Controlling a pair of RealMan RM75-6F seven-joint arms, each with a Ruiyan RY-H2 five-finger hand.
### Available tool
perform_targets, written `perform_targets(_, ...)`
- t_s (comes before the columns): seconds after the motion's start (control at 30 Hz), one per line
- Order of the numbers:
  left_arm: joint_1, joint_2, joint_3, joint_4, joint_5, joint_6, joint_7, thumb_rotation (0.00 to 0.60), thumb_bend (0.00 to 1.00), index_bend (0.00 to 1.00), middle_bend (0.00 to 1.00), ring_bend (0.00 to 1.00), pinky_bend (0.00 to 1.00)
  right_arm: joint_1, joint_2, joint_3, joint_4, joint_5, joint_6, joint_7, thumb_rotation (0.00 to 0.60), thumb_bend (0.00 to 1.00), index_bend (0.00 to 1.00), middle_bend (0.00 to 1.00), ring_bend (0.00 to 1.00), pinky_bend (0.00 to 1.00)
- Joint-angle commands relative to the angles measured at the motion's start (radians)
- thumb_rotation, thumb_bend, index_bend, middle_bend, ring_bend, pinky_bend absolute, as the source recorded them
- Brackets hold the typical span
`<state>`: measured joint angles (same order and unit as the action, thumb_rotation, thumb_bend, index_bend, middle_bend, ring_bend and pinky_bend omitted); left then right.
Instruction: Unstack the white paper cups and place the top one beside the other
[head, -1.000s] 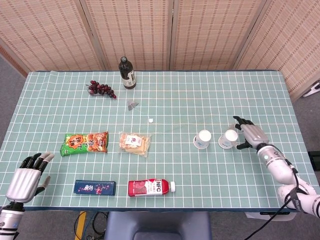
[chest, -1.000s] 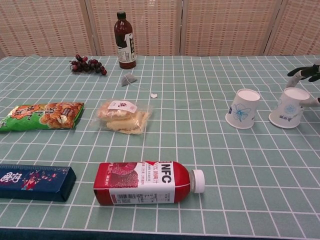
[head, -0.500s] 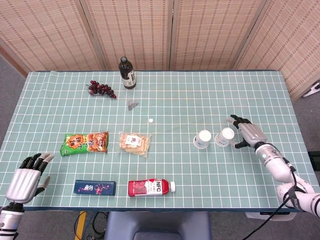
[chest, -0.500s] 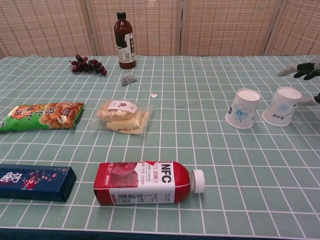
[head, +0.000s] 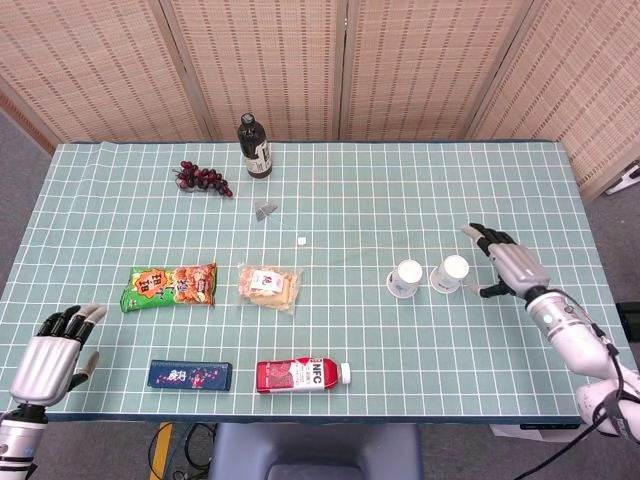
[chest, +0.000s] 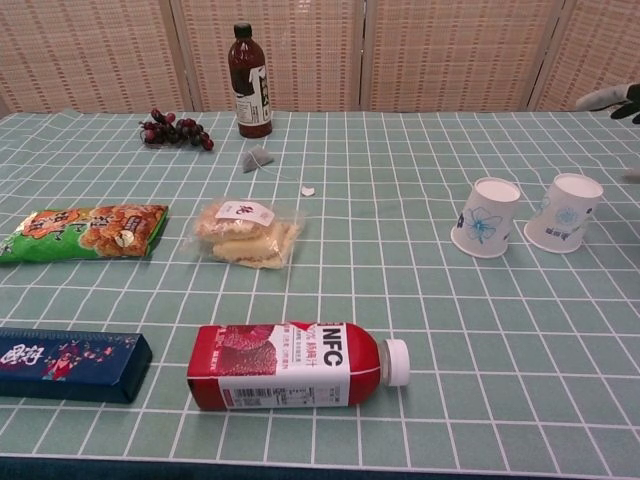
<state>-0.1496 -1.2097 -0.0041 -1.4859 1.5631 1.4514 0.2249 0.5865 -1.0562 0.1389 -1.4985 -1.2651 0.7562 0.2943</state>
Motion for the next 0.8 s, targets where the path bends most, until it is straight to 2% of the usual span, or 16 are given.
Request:
perform_targets(0.03, -0.001, -0.001, 0.000, 0.000, 0.000, -0.002, 0.003, 0.600, 0.40, 0.21, 0.19, 0.15, 0.18, -0.119, 0.060, -0.030, -0.107, -0.093, 0.225, -0.084, 0.600, 0.28, 0.00, 0.00, 0.00, 0.00)
perform_targets(0.23, -0.005, -0.004, -0.002, 0.003, -0.008, -0.011, 0.004, 0.600, 0.40, 0.21, 0.19, 0.15, 0.18, -0.279, -0.001, -0.099, -0.097, -0.189, 0.503, -0.225, 0.600, 0.28, 0.00, 0.00, 0.00, 0.00)
perform_targets(0.33, -0.006, -0.004, -0.002, 0.004, -0.007, -0.013, 0.003, 0.600, 0.40, 0.21, 0.19, 0.15, 0.18, -0.331, -0.046, -0.120, -0.056, -0.215, 0.580, -0.237, 0.600, 0.28, 0.00, 0.00, 0.00, 0.00)
perform_targets(0.57, -0.005, -0.004, -0.001, 0.004, -0.006, -0.011, 0.001, 0.600, 0.40, 0.21, 0.19, 0.15, 0.18, -0.383, -0.110, -0.134, 0.018, -0.240, 0.649, -0.238, 0.600, 0.28, 0.00, 0.00, 0.00, 0.00)
perform_targets(0.8, -0.005, -0.003, 0.000, 0.004, -0.004, -0.010, -0.001, 0.600, 0.40, 0.21, 0.19, 0.15, 0.18, -0.390, -0.117, -0.139, 0.038, -0.244, 0.631, -0.220, 0.600, 0.28, 0.00, 0.00, 0.00, 0.00)
